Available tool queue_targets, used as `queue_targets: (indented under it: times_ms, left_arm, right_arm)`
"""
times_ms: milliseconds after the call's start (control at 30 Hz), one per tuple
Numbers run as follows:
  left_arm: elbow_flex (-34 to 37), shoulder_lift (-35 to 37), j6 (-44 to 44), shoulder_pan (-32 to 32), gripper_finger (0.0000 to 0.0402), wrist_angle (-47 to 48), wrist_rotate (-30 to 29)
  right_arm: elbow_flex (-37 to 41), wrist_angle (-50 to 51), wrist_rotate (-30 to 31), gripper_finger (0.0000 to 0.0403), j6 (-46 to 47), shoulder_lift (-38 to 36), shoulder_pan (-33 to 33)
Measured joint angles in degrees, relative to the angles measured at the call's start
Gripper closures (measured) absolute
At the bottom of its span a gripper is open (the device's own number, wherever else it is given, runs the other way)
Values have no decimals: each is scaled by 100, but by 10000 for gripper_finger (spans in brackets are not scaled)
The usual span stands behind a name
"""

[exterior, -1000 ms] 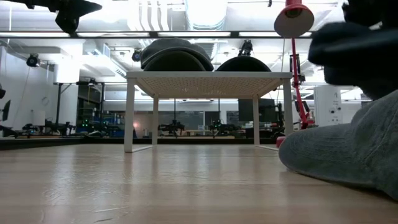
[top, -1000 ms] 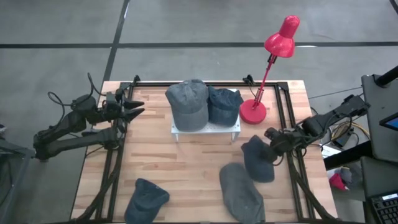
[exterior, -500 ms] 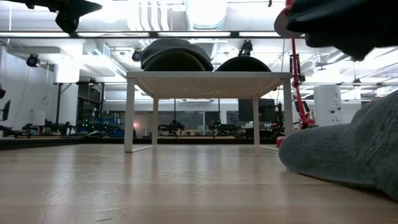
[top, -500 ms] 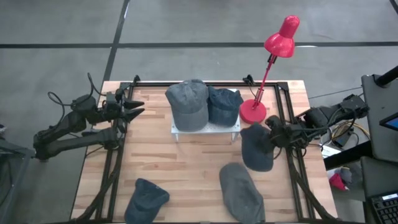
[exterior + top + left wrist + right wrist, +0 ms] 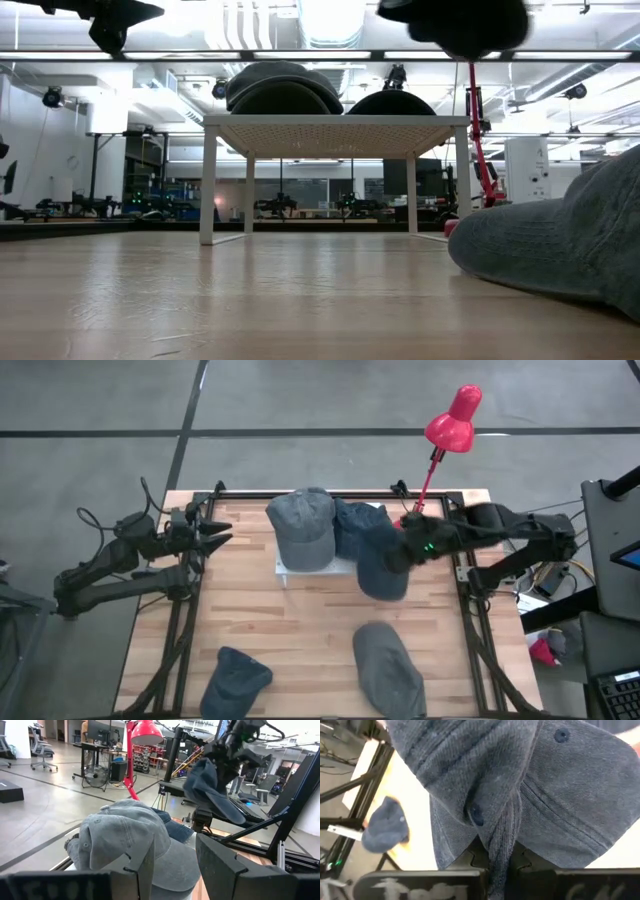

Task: Pick & Place hat
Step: Stack the right blue cap on the blue cap on the shelf

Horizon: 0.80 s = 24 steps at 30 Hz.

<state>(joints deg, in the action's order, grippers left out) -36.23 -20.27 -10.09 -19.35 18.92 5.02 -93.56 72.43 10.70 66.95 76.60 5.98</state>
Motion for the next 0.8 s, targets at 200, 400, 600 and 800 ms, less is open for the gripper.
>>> queue_targets:
  times_ms: [200, 400, 600, 800]
  left_arm:
    - [0, -2, 0, 0, 257, 2, 1]
    - [2, -2, 0, 1, 257, 13, 2]
    - [2, -2, -4, 0, 257, 15, 2]
    - [2, -2, -9, 0, 257, 18, 2]
  right_arm:
    - [-890, 451, -204, 390, -717, 552, -675]
    - [-1622, 846, -337, 390, -1036, 890, -1301]
    - [-2070, 862, -426, 390, -1383, 1335, -1727]
    - [-2365, 867, -929, 390, -1706, 1824, -2203]
